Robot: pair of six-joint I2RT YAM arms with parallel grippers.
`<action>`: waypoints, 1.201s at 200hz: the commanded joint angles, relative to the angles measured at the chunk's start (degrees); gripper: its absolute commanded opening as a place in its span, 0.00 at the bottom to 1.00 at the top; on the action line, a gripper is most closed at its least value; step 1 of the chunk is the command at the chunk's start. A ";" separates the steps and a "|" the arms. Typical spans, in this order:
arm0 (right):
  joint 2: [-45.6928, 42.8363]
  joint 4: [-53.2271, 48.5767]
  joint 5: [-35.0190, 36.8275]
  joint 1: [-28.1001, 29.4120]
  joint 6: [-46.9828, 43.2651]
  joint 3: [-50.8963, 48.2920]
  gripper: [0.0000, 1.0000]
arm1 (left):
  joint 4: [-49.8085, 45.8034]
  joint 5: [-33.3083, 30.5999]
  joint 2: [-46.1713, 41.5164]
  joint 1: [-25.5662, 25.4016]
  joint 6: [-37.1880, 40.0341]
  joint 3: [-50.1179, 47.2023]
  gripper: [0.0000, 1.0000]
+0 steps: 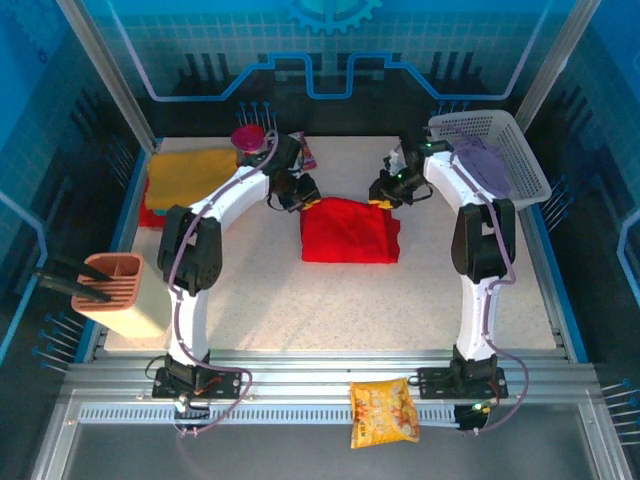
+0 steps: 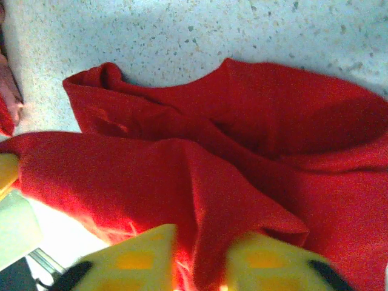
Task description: Fold and stack the t-shirts
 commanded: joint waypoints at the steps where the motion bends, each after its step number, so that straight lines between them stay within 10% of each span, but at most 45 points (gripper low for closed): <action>1: 4.41 -0.18 -2.61 -1.44 0.05 5.15 0.49 | -2.52 -0.15 2.75 2.07 1.80 3.30 0.30; 51: -1.47 3.19 -0.07 -1.42 -1.04 1.61 1.00 | -5.57 -3.21 -0.61 3.77 3.62 4.20 0.60; 136: -11.71 27.19 -11.44 0.30 10.06 -19.02 1.00 | 15.75 2.78 -3.33 -5.64 -5.50 -6.37 0.62; 240: -4.34 40.55 -14.22 0.23 17.33 -28.59 1.00 | 22.80 2.59 1.24 1.97 -7.28 -13.92 0.57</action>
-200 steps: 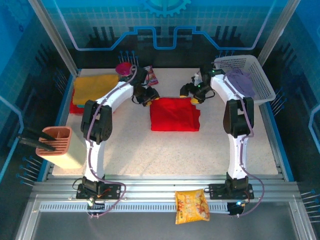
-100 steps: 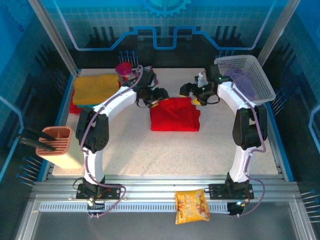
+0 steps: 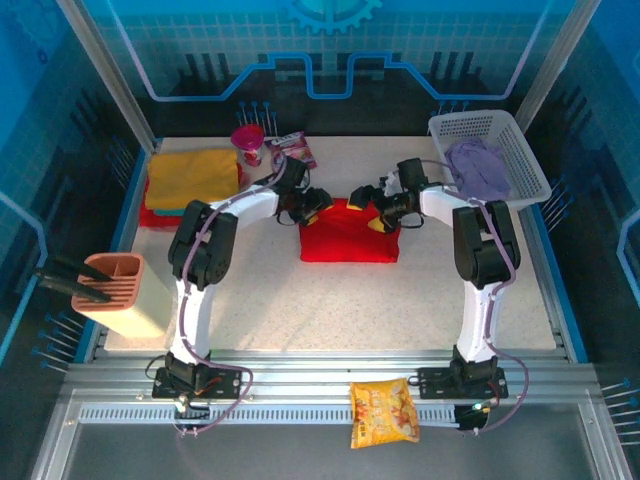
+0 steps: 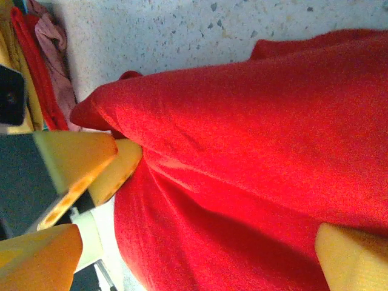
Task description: Fold and stack the t-shirts
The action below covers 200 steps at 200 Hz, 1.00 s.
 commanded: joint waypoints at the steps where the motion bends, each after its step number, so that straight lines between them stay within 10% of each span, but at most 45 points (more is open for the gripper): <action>1: 0.42 2.17 -2.10 -0.55 0.65 -0.70 1.00 | 0.82 1.36 -3.08 2.53 1.49 -2.25 0.57; 79: -7.62 -9.72 -6.04 -1.00 -7.94 5.07 1.00 | -24.15 0.53 -14.40 3.92 24.72 1.81 0.82; 200: -13.53 -9.22 -5.68 -1.61 -9.62 -3.76 1.00 | -17.81 0.14 -4.18 3.04 22.57 -2.01 0.71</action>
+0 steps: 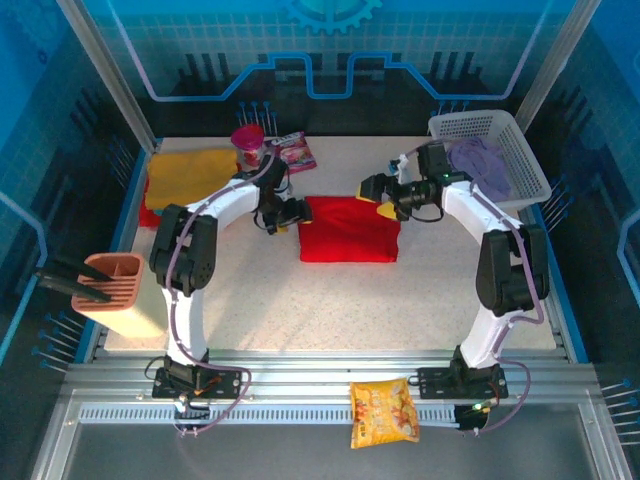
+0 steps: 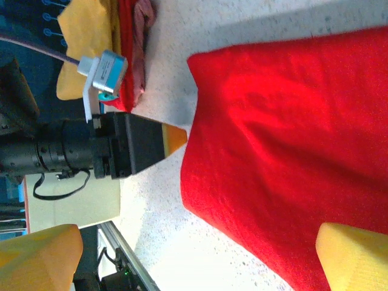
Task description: Fold and stack the t-shirts
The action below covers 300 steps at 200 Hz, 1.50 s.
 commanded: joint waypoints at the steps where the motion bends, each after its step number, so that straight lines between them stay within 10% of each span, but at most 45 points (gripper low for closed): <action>1: 1.70 1.62 -1.84 0.48 0.94 -2.13 1.00 | 2.58 1.89 1.99 -0.66 -1.33 -0.55 0.71; 133: 1.47 2.42 -1.13 0.77 1.21 -4.81 1.00 | 16.67 12.90 6.06 -2.09 -9.29 -4.57 0.63; 269: 2.19 2.88 -1.60 -0.49 0.86 -6.13 1.00 | 10.19 11.92 7.40 -3.50 -2.90 0.09 0.61; 300: 1.77 2.36 -1.51 -0.65 0.66 -6.04 1.00 | 11.17 10.72 8.48 -3.31 -4.12 0.53 0.46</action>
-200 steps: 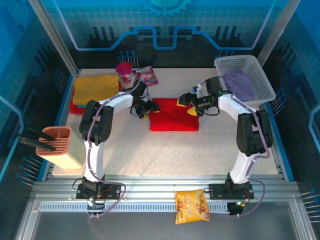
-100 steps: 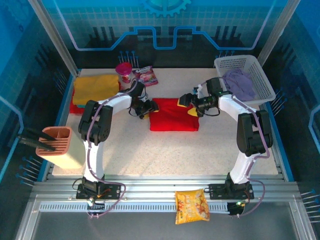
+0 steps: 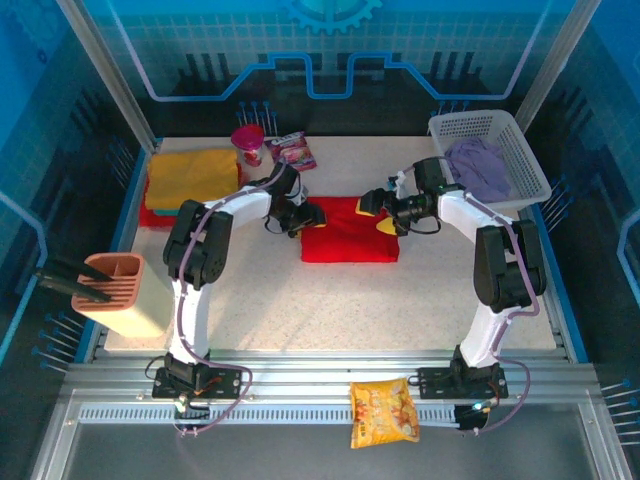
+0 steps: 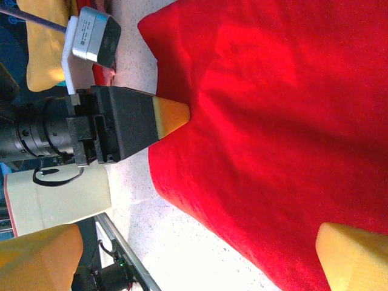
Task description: Fold and stack the t-shirts
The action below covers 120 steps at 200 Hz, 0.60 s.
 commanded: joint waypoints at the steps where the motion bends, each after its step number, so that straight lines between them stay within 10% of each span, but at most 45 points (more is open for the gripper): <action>1: 0.06 -0.44 -1.25 -0.69 -0.36 -0.60 1.00 | 0.27 1.41 3.04 -1.02 -0.15 1.28 0.46; 48: -3.01 -2.04 -1.10 -2.12 -1.08 -2.37 1.00 | -4.69 -5.32 3.26 -0.94 -0.40 4.62 0.00; 120: -12.06 -4.74 -0.84 -3.65 -1.38 -9.47 1.00 | -26.47 -16.54 -4.14 -0.36 12.39 21.07 0.00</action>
